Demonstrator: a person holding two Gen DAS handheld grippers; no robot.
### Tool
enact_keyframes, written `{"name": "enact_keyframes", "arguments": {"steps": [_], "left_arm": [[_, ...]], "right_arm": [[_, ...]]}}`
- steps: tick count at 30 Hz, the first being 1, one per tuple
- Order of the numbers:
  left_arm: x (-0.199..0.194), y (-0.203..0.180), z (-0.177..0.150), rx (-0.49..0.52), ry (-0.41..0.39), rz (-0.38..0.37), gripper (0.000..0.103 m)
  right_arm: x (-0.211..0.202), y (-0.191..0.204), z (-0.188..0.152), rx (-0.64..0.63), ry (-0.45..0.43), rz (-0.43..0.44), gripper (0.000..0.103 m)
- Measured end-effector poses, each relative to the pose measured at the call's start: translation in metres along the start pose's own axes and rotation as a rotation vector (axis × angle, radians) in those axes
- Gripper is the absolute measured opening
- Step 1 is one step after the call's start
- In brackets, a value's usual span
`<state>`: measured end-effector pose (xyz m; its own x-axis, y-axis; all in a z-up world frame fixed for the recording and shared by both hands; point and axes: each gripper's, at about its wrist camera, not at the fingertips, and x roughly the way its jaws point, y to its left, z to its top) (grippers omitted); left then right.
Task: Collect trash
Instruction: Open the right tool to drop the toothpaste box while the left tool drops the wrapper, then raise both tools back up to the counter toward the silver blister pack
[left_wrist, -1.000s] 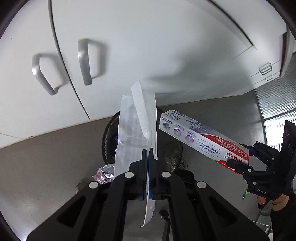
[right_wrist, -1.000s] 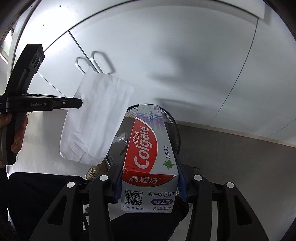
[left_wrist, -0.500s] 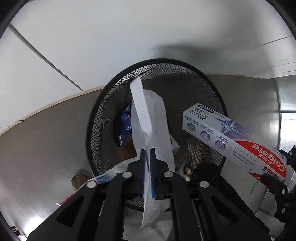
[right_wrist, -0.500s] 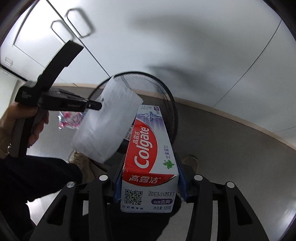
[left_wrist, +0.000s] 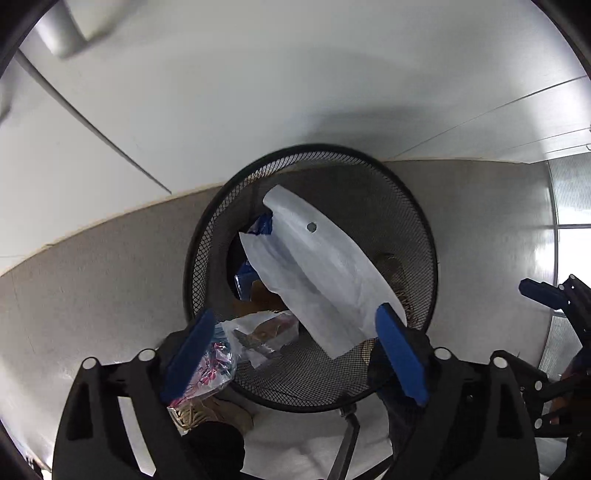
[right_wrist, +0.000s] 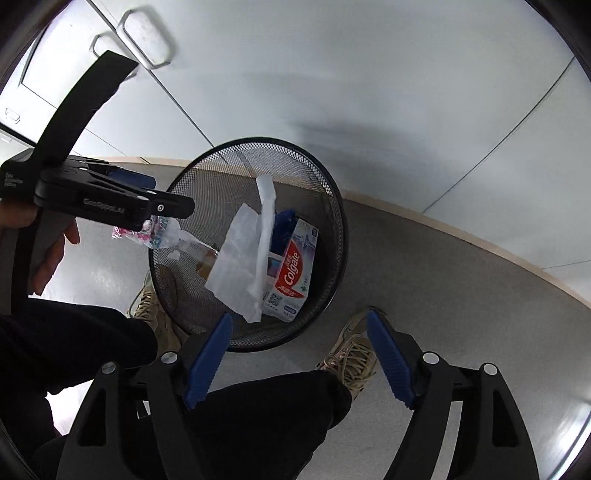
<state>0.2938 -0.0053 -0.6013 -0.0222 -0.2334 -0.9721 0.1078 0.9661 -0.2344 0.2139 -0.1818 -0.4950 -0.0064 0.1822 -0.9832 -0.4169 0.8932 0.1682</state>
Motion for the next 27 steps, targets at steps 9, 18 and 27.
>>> {"name": "enact_keyframes", "arguments": {"steps": [9,18,27], "left_arm": [[-0.039,-0.001,-0.01,0.016,-0.061,0.016,0.099],[-0.099,-0.009,-0.025,0.03,-0.12,0.035,0.099],[-0.203,-0.037,-0.052,0.078,-0.224,0.06,0.099]], "right_arm": [[-0.022,0.009,0.004,-0.01,-0.038,-0.01,0.093],[-0.048,0.02,0.007,-0.029,-0.066,-0.011,0.094],[-0.125,0.037,0.011,-0.082,-0.161,-0.024,0.094]]}}
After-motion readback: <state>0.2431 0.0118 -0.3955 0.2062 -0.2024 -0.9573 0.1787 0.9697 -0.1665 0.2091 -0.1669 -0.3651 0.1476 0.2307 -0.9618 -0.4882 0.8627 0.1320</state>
